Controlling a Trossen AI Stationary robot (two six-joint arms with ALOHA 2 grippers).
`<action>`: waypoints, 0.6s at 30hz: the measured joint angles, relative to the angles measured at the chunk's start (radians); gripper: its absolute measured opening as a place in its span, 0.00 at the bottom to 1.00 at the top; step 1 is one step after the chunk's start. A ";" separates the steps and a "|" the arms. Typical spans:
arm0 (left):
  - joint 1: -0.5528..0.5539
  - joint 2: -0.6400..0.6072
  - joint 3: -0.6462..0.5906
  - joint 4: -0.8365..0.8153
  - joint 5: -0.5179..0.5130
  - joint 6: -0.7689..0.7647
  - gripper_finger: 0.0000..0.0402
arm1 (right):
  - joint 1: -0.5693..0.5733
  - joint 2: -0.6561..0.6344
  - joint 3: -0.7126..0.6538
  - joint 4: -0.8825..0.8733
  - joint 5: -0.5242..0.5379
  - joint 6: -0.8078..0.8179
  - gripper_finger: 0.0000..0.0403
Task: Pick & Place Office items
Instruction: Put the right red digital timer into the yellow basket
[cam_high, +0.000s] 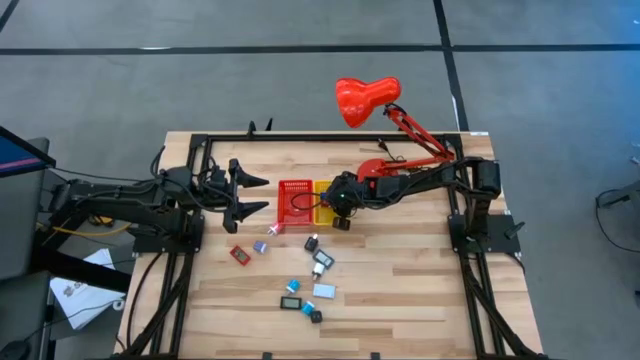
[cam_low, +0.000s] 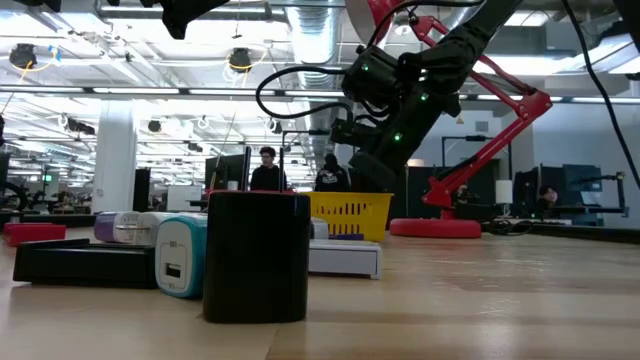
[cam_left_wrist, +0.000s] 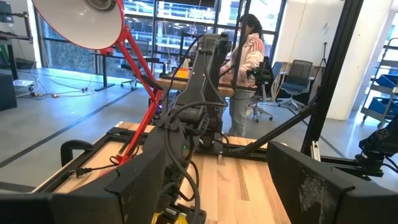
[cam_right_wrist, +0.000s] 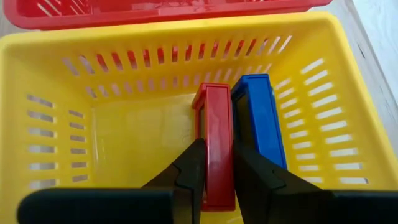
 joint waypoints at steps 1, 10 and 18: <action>0.000 0.000 0.000 0.000 0.000 0.000 0.68 | 0.000 0.000 0.000 0.000 0.000 -0.009 0.17; 0.000 0.000 0.000 0.000 0.000 0.000 0.68 | 0.008 0.000 0.000 -0.001 0.000 -0.041 0.17; 0.000 0.000 0.000 0.000 0.000 0.000 0.68 | 0.008 0.000 0.000 -0.001 -0.001 -0.041 0.17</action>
